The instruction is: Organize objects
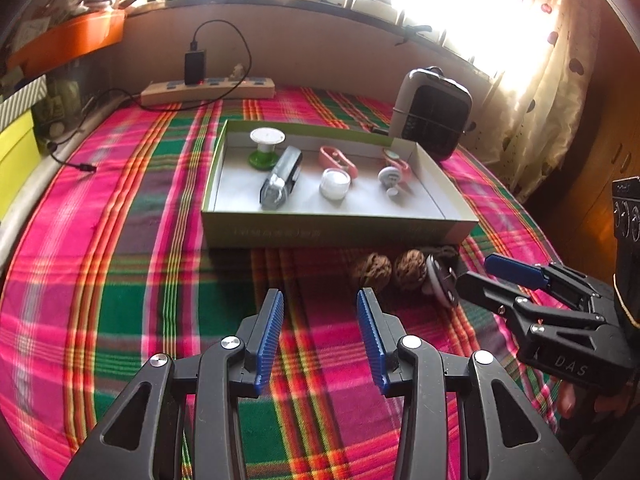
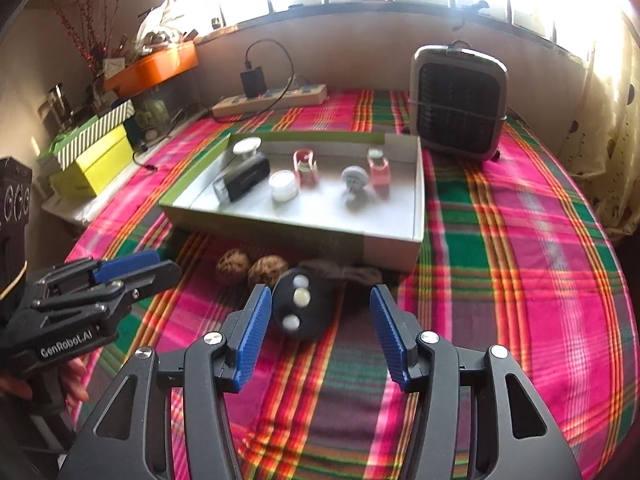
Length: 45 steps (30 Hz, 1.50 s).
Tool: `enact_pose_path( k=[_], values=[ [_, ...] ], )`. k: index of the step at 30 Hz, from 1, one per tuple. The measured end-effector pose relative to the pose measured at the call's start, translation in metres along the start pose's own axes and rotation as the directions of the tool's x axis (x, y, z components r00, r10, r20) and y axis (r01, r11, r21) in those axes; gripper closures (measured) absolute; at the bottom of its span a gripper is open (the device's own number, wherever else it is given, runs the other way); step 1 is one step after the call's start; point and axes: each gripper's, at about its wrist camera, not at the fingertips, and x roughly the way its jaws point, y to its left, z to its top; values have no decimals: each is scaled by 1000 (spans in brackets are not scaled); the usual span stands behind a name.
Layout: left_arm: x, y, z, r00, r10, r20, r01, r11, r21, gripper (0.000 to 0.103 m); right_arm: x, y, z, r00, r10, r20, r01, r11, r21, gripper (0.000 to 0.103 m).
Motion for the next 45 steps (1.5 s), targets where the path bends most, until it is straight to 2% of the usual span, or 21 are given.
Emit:
enact_pose_path(
  k=[7,18,31,41,45],
  values=[
    [0,4,-8,1000,-1,-14,1,1000,-12,66,7,12,-5,1000,3,-17,-4,999,-53,44],
    [9,6,-9,999,-24,-42,23,1000,-18,66,24,19,0,995,-81,-55,75,992,-103,44],
    [19,0,-2,997,-63,-54,64,998,6,63,32,13,0,991,-113,-74,105,989,-102,45],
    [26,-9,8,995,-82,-57,84,996,36,62,30,9,-2,994,-85,-74,78,992,-95,64],
    [28,-13,11,995,-85,-61,88,995,51,62,30,7,-2,994,-88,-72,81,992,-94,64]
  ],
)
